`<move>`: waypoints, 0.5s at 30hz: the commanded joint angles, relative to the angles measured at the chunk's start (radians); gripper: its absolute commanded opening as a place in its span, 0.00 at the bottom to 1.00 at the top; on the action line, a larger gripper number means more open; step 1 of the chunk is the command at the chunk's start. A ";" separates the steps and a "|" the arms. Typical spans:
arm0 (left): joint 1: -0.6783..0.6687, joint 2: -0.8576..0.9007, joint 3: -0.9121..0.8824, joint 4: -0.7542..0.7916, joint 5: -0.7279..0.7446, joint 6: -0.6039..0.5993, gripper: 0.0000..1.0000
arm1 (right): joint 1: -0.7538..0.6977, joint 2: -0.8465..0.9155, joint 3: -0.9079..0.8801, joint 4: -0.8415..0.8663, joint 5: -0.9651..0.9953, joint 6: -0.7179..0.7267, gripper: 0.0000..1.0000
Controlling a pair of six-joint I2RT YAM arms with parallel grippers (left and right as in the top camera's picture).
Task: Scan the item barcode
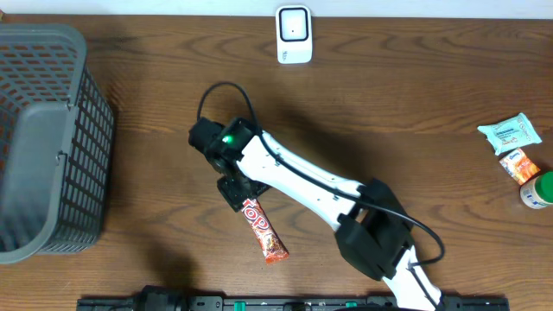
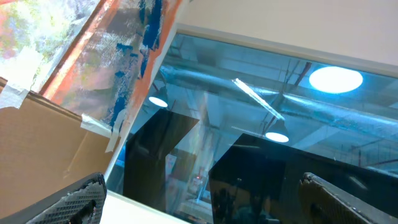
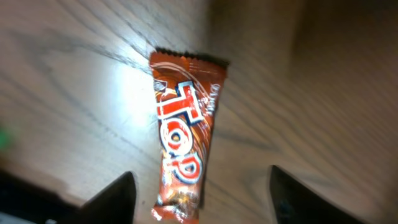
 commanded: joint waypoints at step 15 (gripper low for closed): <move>0.004 -0.008 -0.001 0.008 -0.006 -0.009 0.98 | 0.192 -0.052 -0.237 0.076 0.219 0.211 0.83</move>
